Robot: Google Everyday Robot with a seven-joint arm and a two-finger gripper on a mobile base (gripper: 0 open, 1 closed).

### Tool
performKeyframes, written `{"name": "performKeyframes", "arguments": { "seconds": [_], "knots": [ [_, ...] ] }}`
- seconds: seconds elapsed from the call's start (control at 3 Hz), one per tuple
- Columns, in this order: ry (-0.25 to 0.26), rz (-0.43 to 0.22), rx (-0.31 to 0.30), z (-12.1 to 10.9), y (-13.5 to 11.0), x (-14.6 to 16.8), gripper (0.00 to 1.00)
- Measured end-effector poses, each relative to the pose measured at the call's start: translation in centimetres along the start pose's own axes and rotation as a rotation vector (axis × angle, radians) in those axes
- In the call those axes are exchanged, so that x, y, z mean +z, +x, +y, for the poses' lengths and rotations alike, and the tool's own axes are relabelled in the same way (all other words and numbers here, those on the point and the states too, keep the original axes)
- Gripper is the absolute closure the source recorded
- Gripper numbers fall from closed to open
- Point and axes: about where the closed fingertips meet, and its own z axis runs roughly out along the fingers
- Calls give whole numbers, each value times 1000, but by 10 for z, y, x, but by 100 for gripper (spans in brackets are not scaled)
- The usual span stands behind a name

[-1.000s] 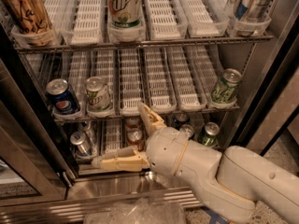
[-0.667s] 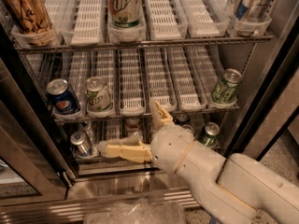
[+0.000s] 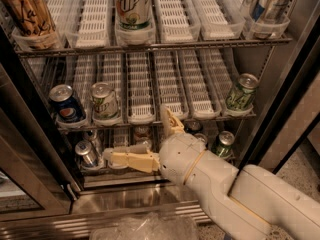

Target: Pick 7up can from middle shelf of fridge

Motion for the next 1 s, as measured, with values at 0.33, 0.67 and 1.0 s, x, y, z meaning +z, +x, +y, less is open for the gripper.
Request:
{"name": "performKeyframes", "arguments": {
  "seconds": [0.33, 0.67, 1.0],
  "knots": [
    [88, -9, -4, -20, -10, -14, 0],
    [156, -3, -22, -34, -12, -31, 0],
    [156, -3, -22, -34, -12, -31, 0]
  ]
}}
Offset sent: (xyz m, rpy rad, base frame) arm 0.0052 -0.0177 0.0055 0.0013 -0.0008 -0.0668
